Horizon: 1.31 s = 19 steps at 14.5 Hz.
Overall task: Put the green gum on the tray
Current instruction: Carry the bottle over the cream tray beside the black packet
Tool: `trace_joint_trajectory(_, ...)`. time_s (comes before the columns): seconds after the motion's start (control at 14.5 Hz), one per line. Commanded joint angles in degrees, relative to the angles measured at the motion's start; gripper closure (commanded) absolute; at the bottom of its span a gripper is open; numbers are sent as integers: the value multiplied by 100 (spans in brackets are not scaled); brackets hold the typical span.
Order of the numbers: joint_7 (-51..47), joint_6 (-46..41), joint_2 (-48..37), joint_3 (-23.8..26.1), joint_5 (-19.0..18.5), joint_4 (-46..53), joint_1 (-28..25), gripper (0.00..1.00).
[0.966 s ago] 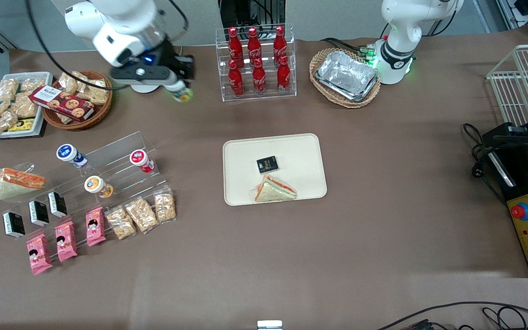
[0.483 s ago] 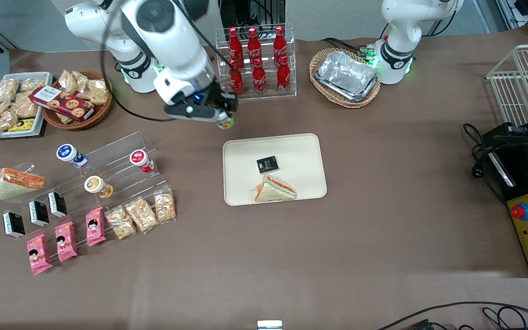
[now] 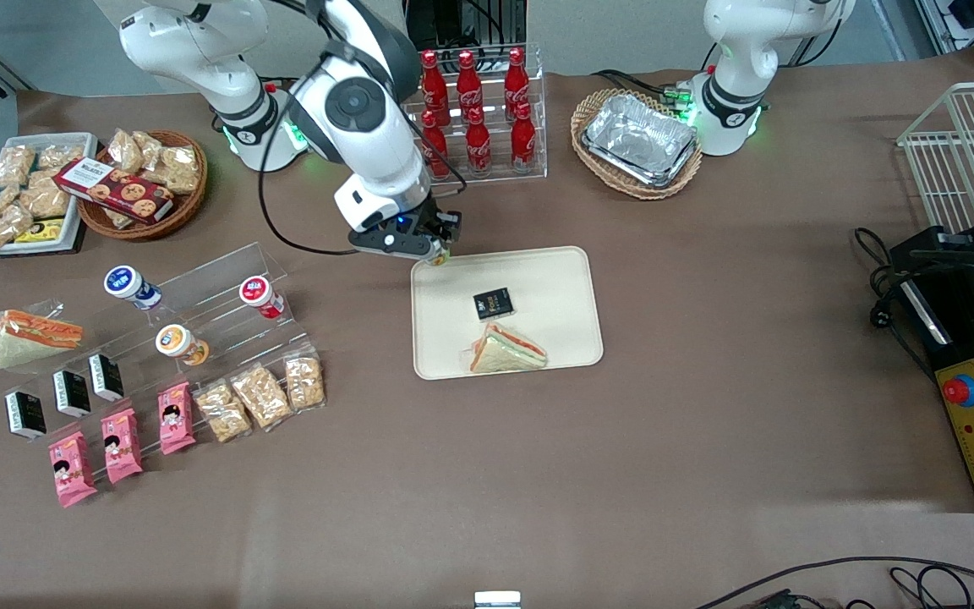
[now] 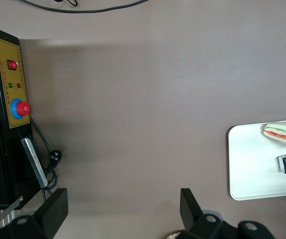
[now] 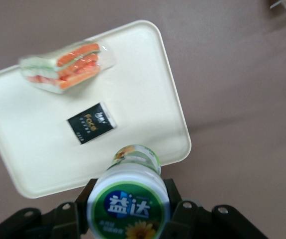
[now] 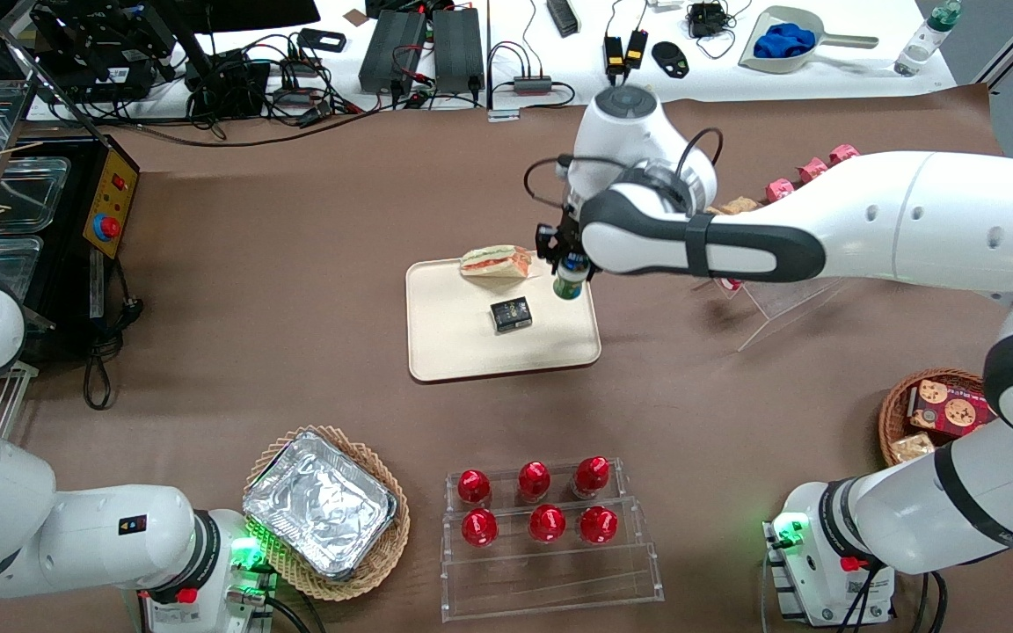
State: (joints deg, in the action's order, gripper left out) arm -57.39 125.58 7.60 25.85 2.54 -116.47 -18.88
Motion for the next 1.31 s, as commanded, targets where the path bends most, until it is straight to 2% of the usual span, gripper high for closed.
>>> trace_joint_trajectory(0.0, -238, 641, 259, 8, -254, -402, -45, 84)
trace_joint_trajectory(0.14, -457, 993, 566, -1, -350, -438, -54, 84)
trace_joint_trajectory(0.48, -1432, 1740, 1278, -19, -1535, -499, -133, 84)
trace_joint_trajectory(0.69, -1609, 2031, 1551, -45, -1775, -490, -133, 84)
trace_joint_trajectory(0.76, -1609, 2032, 1561, -54, -1810, -490, -133, 81)
trace_joint_trajectory(0.83, -1609, 2032, 1561, -45, -1810, -490, -133, 66)
trace_joint_trajectory(0.9, -1618, 2032, 1561, -54, -1810, -490, -133, 46)
trace_joint_trajectory(0.97, -1618, 2032, 1561, -54, -1810, -490, -133, 18)
trace_joint_trajectory(1.03, -1618, 2032, 1569, -54, -1819, -490, -133, 0)
trace_joint_trajectory(1.24, -1609, 2032, 1561, -54, -1819, -490, -133, 0)
